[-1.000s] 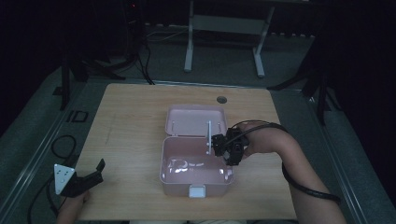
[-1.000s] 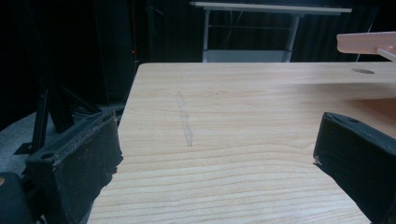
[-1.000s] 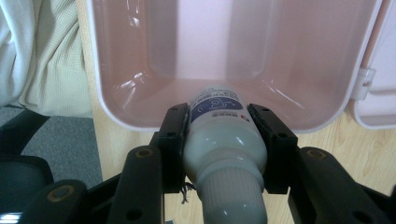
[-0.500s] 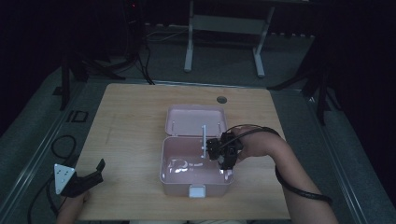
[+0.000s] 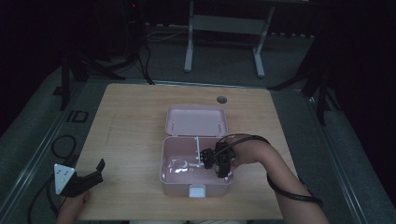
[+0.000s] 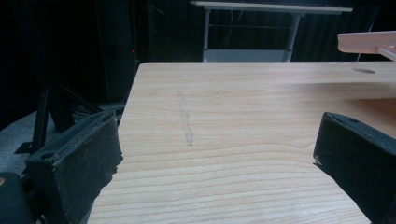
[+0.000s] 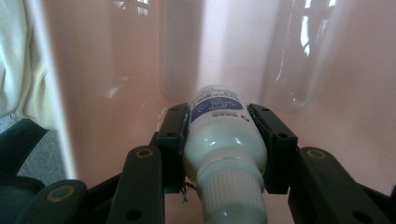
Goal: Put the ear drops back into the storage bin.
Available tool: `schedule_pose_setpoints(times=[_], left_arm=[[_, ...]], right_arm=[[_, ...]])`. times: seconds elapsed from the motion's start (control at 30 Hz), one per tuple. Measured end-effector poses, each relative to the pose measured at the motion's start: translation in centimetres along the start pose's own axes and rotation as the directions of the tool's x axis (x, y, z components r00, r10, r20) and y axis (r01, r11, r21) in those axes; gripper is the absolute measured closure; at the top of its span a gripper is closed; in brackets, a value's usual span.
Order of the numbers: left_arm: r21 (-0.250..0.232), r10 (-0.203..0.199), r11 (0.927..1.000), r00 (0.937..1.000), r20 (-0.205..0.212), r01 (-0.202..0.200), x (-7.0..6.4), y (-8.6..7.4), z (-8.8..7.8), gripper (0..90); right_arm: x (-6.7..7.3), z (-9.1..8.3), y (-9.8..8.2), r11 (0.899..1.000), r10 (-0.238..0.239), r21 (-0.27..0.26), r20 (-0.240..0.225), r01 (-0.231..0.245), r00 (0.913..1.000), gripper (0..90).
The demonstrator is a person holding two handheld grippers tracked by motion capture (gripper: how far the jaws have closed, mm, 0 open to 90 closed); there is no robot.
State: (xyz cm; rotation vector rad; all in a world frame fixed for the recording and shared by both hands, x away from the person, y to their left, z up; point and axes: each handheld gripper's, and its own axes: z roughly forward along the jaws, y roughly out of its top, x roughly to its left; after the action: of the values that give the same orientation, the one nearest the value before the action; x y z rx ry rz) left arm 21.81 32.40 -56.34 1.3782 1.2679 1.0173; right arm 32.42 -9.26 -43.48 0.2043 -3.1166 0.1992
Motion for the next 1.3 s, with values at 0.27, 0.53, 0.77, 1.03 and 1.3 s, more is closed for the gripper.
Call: schedule_pose_setpoints(times=[0.27,0.53,0.77,1.03,1.3], left_arm=[[0.0,-0.001,1.0,1.0,0.0,0.001,0.0,0.0,0.0,0.9],[0.0,0.0,1.0,1.0,0.003,0.0,0.0,0.0,0.0,1.0],[0.001,0.0,1.0,1.0,0.003,0.0,0.0,0.0,0.0,1.0],[0.001,0.001,1.0,1.0,0.004,-0.001,0.0,0.0,0.0,0.9],[0.001,0.002,1.0,1.0,0.006,-0.002,0.0,0.0,0.0,0.9]], right_arm=[[-0.5,1.8,0.9,0.999,-0.011,0.031,0.007,0.011,0.9999,59.8],[-0.5,3.6,1.6,0.997,-0.032,0.072,-0.012,0.032,0.9994,59.8],[-0.8,4.7,1.8,0.997,-0.009,0.075,-0.03,0.012,0.9995,59.8],[-1.3,5.2,1.8,0.997,0.027,0.067,-0.042,-0.024,0.9988,59.7],[-1.3,6.0,1.9,0.997,0.022,0.079,-0.056,-0.018,0.9982,59.0]])
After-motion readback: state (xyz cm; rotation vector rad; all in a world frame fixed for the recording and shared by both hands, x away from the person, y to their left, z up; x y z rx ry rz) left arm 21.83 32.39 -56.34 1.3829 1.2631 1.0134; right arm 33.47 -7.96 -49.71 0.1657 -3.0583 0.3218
